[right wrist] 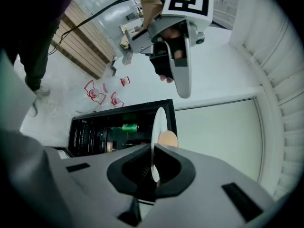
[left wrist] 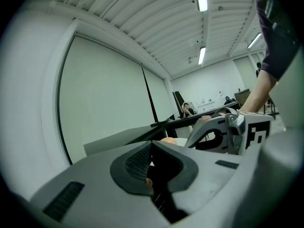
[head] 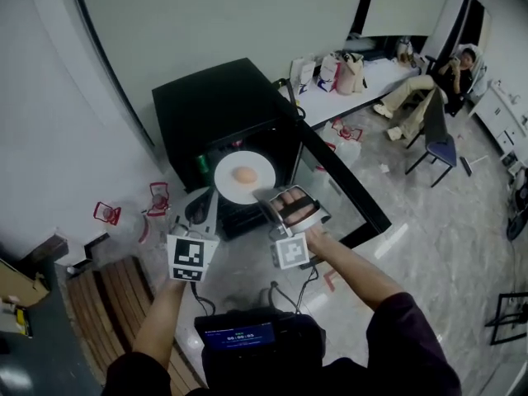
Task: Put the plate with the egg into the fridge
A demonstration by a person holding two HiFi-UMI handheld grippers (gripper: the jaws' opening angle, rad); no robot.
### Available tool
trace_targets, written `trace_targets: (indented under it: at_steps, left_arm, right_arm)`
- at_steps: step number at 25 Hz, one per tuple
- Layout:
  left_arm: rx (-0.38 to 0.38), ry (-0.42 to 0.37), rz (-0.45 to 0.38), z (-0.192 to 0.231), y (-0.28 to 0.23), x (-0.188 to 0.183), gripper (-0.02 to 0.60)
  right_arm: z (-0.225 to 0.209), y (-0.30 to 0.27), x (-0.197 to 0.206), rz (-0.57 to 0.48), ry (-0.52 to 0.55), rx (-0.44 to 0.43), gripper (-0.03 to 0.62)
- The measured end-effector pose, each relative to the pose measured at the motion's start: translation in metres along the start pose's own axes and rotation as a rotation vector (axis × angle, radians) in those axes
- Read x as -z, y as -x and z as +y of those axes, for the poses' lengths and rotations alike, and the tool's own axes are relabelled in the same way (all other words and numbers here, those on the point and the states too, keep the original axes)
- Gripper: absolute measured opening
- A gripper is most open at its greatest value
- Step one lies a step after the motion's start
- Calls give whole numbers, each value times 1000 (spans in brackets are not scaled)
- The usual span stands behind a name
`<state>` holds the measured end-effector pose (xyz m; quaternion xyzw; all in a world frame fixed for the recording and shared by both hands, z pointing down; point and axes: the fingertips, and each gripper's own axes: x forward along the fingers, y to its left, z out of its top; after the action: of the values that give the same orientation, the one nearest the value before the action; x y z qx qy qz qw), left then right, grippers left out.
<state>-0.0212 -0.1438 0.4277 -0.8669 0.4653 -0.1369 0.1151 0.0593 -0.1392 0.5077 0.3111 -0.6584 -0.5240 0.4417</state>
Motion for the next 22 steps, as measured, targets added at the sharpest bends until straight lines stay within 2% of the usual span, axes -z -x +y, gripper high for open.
trace_targets:
  at_steps: [5, 9, 22]
  left_arm:
    - [-19, 11, 23, -24, 18, 36, 11]
    - [-49, 39, 38, -23, 31, 51, 11]
    - [-103, 84, 2, -16, 42, 58, 9]
  right_arm:
    - [12, 0, 7, -75, -21, 18, 20]
    - [9, 4, 19, -72, -20, 61, 20]
    - [6, 8, 8, -73, 13, 61, 20]
